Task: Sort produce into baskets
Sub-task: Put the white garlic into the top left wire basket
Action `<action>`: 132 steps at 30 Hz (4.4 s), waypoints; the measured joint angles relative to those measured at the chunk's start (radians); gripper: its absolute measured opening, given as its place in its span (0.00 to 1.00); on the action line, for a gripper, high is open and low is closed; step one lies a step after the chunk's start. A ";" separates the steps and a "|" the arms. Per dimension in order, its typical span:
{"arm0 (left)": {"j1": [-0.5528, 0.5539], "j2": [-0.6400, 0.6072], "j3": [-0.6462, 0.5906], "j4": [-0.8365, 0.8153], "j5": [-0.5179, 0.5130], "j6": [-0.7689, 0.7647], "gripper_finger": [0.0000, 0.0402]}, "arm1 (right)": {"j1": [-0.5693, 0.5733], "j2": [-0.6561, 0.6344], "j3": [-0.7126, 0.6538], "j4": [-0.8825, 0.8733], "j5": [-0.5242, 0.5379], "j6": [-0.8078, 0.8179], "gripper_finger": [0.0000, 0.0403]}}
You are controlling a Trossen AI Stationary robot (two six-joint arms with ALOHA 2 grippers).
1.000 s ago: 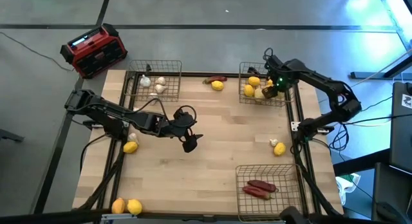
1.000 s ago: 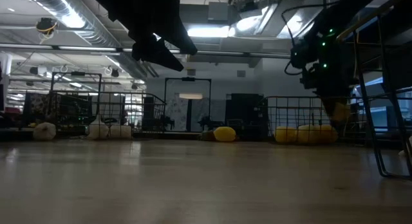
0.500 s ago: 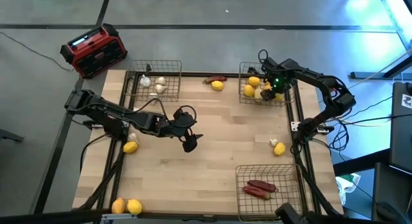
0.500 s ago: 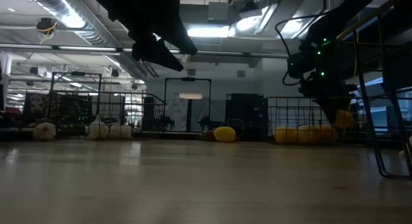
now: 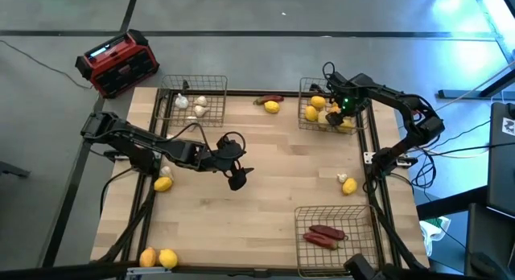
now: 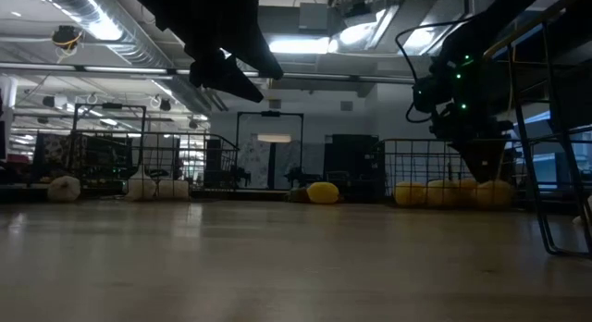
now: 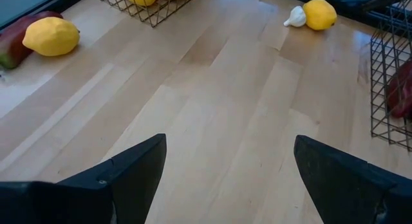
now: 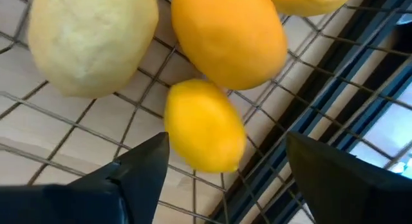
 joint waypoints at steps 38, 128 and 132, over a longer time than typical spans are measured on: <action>-0.006 0.001 0.000 0.000 0.000 -0.006 0.84 | 0.707 -0.338 0.231 -0.219 -0.234 0.286 0.76; 0.029 0.154 0.001 0.338 0.420 0.071 0.84 | 1.135 -0.078 -0.462 1.552 -0.177 0.367 0.30; 0.043 0.205 0.001 0.397 0.487 0.051 0.84 | 1.173 -0.040 -0.429 1.572 -0.163 0.343 0.30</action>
